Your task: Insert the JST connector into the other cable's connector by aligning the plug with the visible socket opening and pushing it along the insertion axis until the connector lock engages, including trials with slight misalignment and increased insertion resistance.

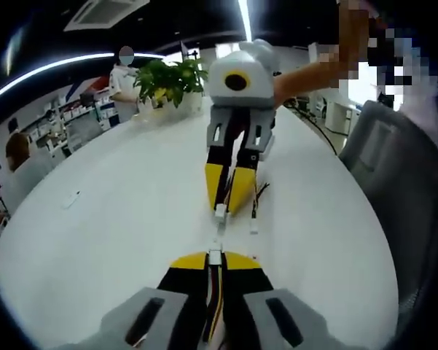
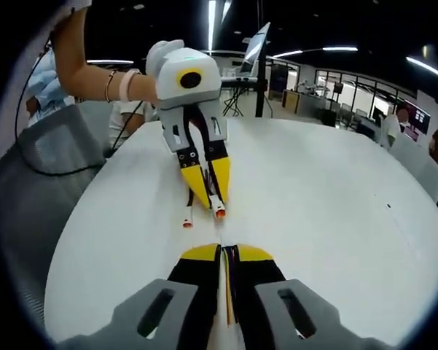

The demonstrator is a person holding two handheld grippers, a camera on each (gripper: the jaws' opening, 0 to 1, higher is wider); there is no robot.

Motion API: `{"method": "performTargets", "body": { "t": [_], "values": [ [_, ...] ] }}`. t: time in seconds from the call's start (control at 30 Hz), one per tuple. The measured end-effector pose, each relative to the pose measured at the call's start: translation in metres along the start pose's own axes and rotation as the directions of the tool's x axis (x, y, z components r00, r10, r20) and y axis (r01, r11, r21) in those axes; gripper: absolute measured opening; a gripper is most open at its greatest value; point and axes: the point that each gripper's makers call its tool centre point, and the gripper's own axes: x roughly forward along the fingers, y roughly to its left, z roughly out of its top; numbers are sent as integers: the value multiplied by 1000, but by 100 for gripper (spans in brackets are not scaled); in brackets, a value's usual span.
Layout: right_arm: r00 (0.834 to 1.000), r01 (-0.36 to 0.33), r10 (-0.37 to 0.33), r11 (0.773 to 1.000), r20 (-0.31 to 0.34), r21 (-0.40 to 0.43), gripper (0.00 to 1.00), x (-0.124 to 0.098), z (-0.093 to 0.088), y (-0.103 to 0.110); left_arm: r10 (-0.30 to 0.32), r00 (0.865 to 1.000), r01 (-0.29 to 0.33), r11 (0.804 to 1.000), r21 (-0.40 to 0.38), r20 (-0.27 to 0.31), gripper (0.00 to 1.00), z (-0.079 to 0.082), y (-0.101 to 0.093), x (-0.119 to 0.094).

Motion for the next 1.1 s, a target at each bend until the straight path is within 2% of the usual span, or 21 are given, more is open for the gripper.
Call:
{"method": "performTargets", "body": {
  "t": [0.53, 1.1],
  "values": [
    [999, -21, 22, 1000, 41, -12, 3, 2, 16, 2, -26, 1000, 26, 999, 32, 0, 0, 11, -2, -2],
    [999, -38, 39, 999, 36, -26, 3, 6, 22, 3, -40, 999, 41, 997, 59, -14, 0, 15, 0, -5]
  ]
}}
